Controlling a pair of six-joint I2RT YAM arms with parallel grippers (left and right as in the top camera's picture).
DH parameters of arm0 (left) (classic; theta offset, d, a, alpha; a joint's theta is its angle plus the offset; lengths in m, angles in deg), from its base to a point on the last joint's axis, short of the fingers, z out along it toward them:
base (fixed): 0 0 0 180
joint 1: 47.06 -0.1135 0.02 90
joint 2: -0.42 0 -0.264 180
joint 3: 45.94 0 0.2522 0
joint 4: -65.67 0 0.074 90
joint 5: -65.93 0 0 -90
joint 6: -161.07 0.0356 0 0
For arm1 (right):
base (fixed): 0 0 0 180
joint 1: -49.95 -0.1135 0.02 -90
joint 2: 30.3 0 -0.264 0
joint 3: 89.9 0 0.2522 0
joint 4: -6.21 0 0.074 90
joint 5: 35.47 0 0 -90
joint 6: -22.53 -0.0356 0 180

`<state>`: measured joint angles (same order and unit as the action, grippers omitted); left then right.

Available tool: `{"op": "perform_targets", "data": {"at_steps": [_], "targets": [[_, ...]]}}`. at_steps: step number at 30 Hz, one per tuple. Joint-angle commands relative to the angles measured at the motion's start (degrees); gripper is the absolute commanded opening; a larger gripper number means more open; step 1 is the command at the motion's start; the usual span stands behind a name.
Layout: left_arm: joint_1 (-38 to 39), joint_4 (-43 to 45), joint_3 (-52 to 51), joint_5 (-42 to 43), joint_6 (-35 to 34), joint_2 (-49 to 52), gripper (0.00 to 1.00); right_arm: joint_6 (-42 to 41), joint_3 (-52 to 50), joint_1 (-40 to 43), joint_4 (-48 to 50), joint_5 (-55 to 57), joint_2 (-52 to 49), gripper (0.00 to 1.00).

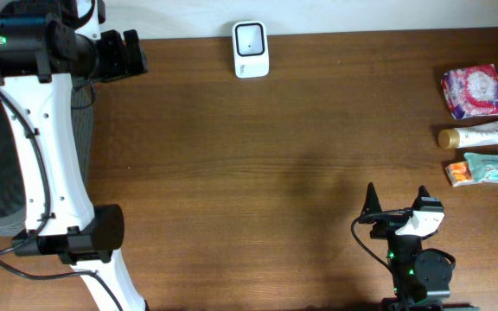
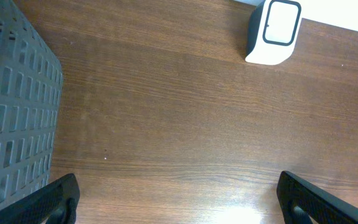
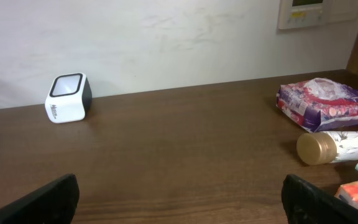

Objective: Scan the item barcode

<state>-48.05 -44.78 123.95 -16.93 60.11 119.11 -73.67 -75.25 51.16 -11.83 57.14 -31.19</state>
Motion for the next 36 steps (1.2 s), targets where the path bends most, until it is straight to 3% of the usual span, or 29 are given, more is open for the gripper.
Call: {"op": "perform_targets", "data": {"at_steps": [1,14,27,30,36], "targets": [[-0.26,-0.02,0.68,0.59,0.28,-1.51,0.99,0.0,-0.57,0.46,-0.15,0.66,0.7,0.99],[1.68,-0.02,0.68,-0.94,0.31,-2.75,0.99,0.0,-0.57,0.46,-0.15,0.66,0.7,0.98],[14.45,2.34,-0.83,-4.15,5.68,-9.29,0.99,0.0,-0.57,0.46,-0.15,0.66,0.7,0.98],[14.71,5.73,-8.33,-4.17,5.68,-13.0,0.99,0.0,-0.57,0.46,-0.15,0.66,0.7,0.98],[14.88,23.04,-40.81,-4.13,5.7,-28.3,0.99,0.0,-0.57,0.46,-0.15,0.66,0.7,0.99]]}}
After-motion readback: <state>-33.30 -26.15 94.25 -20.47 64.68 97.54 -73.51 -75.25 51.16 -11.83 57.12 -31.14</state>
